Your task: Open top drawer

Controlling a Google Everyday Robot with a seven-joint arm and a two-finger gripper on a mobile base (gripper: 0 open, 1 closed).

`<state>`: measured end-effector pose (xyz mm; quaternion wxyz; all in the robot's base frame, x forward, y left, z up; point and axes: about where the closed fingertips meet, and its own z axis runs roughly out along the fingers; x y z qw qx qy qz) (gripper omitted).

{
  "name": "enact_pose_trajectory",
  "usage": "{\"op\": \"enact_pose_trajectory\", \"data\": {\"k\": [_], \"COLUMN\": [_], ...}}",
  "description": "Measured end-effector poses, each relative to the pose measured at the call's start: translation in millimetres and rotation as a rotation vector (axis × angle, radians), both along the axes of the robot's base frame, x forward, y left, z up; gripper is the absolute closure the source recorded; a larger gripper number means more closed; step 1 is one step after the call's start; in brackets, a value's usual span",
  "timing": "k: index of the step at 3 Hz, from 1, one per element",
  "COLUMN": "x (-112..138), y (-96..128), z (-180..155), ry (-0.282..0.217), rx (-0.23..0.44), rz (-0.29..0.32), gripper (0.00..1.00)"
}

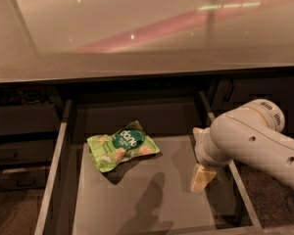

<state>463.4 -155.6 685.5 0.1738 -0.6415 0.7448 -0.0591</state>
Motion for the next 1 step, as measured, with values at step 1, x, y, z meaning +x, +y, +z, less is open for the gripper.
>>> {"op": "enact_pose_trajectory", "data": {"k": [1], "x": [-0.6], "y": [-0.1], "z": [-0.6], "ry": [0.001], "rx": [-0.001], "rz": [0.000], "gripper": [0.00]}}
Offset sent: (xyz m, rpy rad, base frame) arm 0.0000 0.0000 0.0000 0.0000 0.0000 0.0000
